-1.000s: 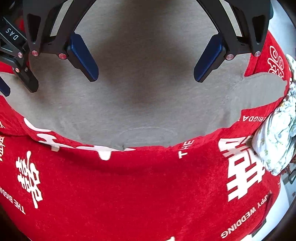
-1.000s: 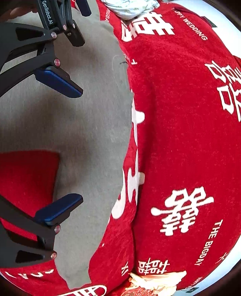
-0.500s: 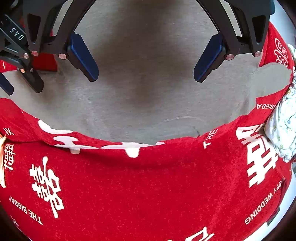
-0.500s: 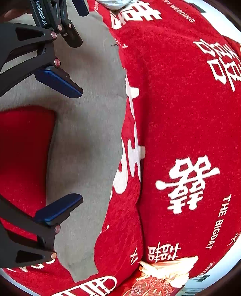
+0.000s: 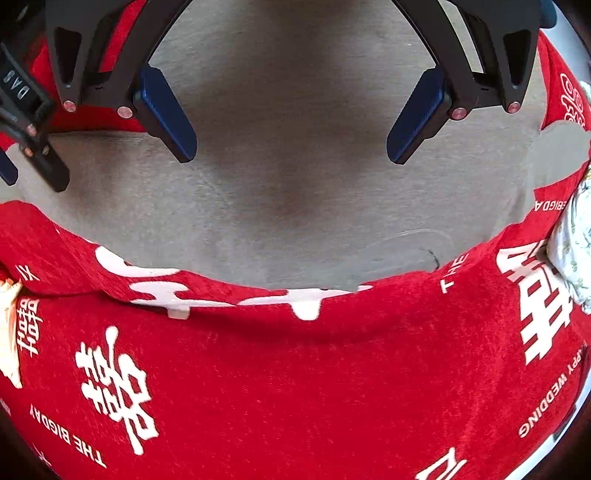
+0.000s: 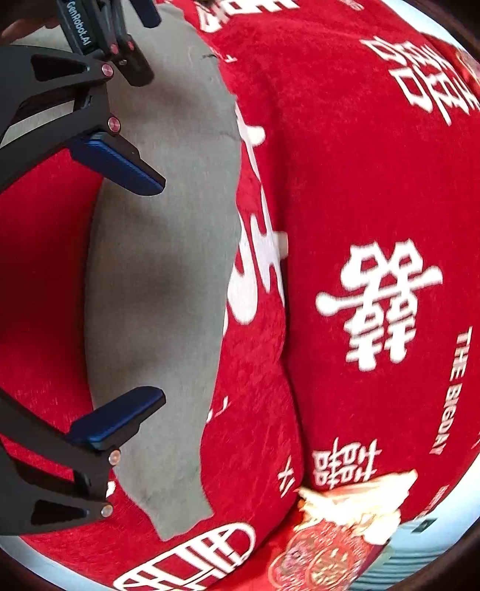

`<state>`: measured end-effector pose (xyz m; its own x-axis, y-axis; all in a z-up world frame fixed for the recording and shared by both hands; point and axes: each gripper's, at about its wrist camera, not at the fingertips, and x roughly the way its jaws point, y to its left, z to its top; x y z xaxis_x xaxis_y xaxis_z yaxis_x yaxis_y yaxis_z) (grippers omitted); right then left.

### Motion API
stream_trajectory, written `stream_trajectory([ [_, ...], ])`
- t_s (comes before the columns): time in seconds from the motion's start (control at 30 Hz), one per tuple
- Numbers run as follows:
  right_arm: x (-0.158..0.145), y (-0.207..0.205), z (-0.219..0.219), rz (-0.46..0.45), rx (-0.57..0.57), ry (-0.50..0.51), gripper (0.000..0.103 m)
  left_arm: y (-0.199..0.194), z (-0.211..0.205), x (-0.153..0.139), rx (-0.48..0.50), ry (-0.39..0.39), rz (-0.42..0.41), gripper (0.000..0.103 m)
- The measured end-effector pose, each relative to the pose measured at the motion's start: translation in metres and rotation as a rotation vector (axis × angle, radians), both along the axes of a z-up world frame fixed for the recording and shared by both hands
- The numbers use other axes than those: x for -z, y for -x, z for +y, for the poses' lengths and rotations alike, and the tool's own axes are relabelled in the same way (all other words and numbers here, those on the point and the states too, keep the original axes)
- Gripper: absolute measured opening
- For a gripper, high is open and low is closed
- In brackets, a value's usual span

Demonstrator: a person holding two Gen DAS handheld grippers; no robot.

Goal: Fold small clothes
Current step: 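Move the right tool to the sweatshirt sleeve and grasp its cuff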

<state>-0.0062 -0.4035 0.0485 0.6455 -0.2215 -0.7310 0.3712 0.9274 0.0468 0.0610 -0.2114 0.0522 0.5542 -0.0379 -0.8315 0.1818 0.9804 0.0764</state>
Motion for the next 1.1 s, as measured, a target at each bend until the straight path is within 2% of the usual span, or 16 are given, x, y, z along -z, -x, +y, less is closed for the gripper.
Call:
stream_trajectory([
  [0.5, 0.007, 0.009, -0.045, 0.02, 0.09, -0.015, 0.103, -0.001, -0.048, 0.005, 0.074, -0.007, 0.009, 0.103],
  [1.1, 0.029, 0.047, -0.137, 0.075, 0.336, -0.086, 0.103, 0.006, -0.117, 0.015, 0.201, 0.001, 0.025, 0.103],
])
